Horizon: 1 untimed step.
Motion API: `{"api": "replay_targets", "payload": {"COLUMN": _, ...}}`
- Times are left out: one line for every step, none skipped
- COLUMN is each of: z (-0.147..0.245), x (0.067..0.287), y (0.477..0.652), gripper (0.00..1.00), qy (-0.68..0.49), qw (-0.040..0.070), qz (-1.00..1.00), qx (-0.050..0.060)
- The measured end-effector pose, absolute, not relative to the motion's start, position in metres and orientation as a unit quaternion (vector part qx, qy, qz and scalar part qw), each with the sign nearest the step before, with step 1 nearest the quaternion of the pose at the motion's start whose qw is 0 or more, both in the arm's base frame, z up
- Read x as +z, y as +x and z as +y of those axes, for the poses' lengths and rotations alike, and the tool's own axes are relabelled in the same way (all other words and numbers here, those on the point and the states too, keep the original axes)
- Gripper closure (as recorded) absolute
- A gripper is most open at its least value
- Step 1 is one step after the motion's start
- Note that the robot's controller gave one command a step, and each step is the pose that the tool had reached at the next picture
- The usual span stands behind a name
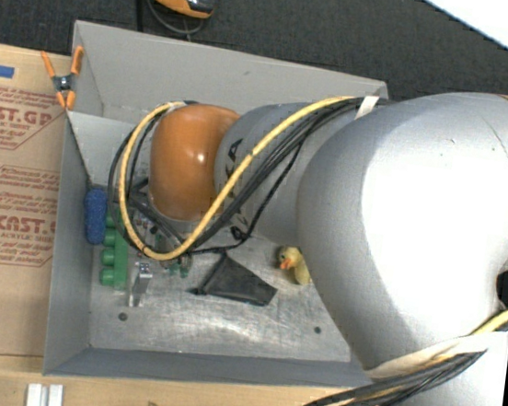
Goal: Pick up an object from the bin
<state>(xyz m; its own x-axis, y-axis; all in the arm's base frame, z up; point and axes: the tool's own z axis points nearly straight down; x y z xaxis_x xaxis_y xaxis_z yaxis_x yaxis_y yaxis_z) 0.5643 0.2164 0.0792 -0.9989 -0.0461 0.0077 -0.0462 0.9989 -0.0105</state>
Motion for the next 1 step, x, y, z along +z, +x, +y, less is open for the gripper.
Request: {"api": "replay_targets", "payload": {"z": 0.2256, "x": 0.075, "y": 0.5678, "gripper": 0.0, "qy": -0.075, "qw": 0.003, "qz": -0.997, "qx": 0.004}}
